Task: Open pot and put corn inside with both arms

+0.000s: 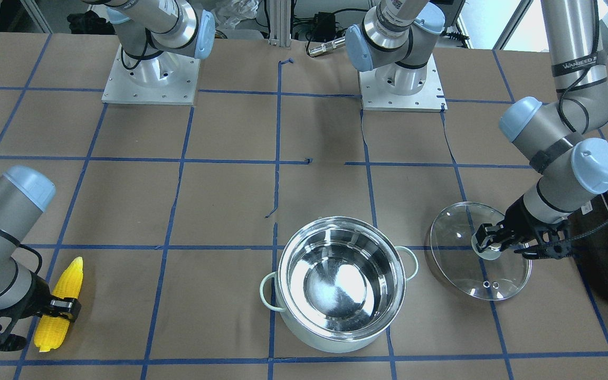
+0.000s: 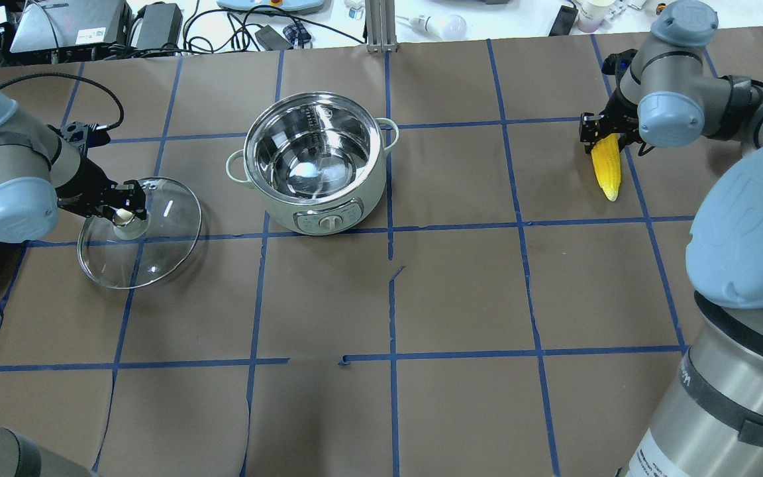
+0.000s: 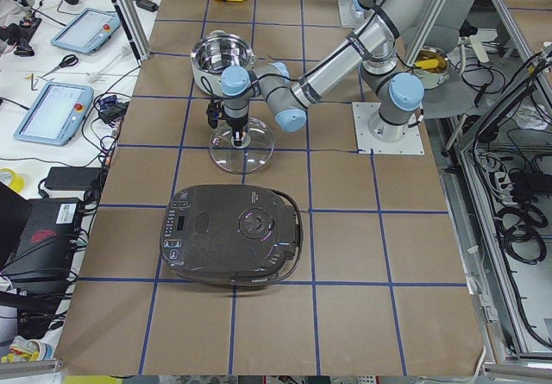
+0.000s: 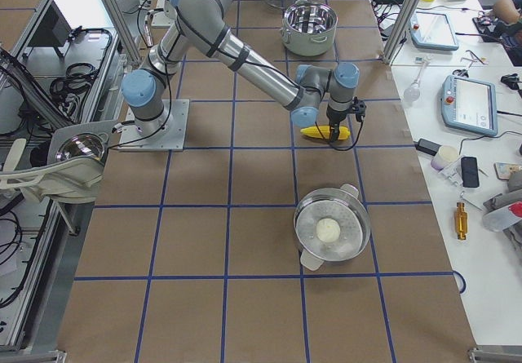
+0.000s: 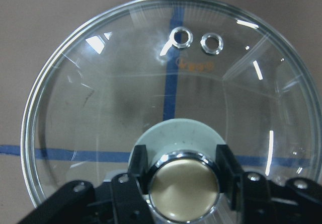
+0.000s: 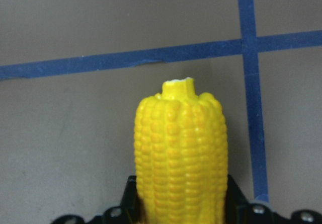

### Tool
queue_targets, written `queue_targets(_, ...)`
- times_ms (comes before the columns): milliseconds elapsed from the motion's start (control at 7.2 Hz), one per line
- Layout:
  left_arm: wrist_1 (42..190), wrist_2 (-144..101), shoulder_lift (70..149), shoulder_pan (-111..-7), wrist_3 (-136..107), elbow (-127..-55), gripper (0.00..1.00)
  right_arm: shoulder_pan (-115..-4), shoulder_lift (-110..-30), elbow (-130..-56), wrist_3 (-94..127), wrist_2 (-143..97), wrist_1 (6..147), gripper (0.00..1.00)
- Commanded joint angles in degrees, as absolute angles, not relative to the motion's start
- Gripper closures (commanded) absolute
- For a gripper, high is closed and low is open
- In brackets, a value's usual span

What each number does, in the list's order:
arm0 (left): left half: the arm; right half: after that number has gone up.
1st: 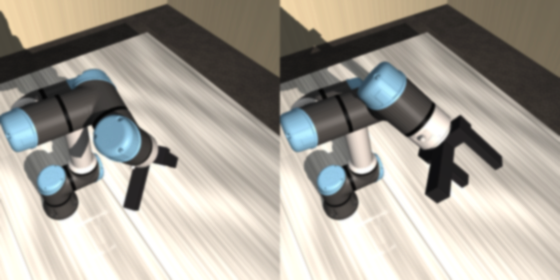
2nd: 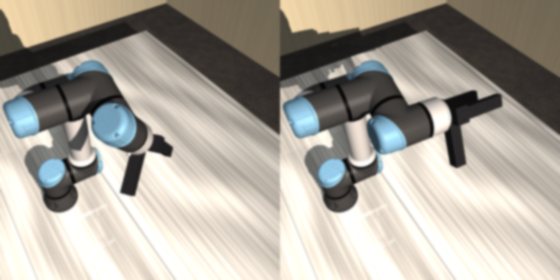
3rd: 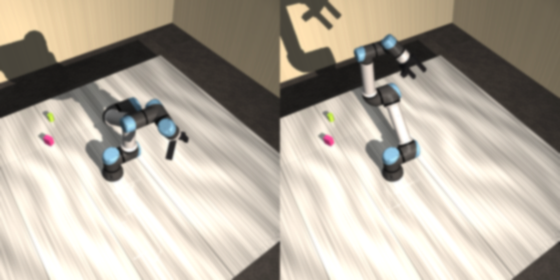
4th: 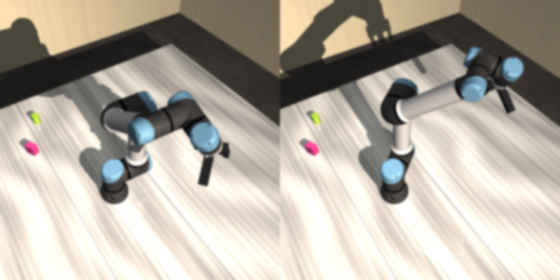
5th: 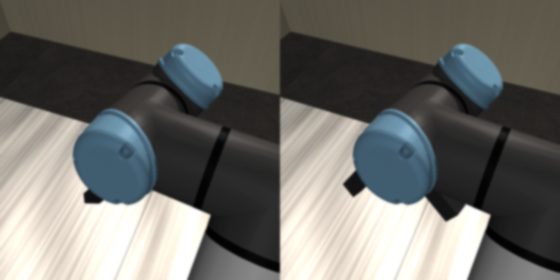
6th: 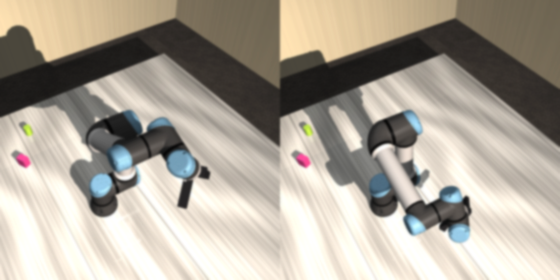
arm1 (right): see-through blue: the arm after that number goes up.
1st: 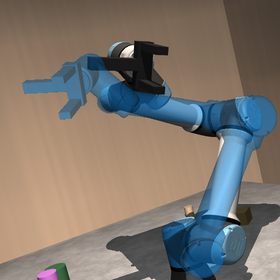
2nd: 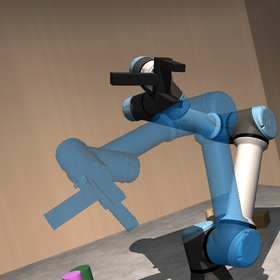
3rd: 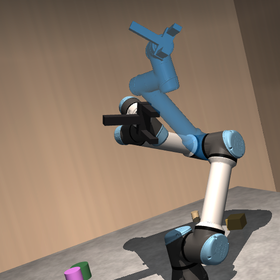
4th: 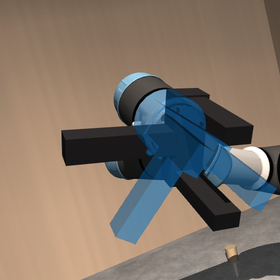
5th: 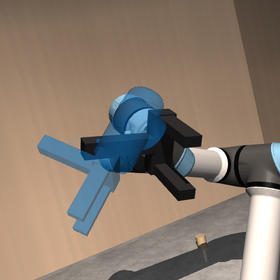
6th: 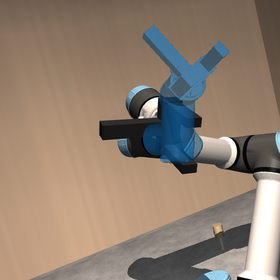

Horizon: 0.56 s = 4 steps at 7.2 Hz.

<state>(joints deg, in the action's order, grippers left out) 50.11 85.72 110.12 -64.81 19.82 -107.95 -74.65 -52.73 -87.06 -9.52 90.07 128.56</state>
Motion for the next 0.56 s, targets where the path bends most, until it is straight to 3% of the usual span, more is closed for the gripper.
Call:
queue_targets(0, 50.01, 85.96, 110.13, -64.60, 20.13, -108.02, 0.83, -74.79, -53.96, -86.05, -9.67, 90.00, 127.71, 0.84)
queue_targets(417, 48.96, 86.05, 110.21, -64.51, 19.42, -108.19, 0.83, -83.02, -59.14, -79.74, -9.58, 90.78, 118.68, 0.84)
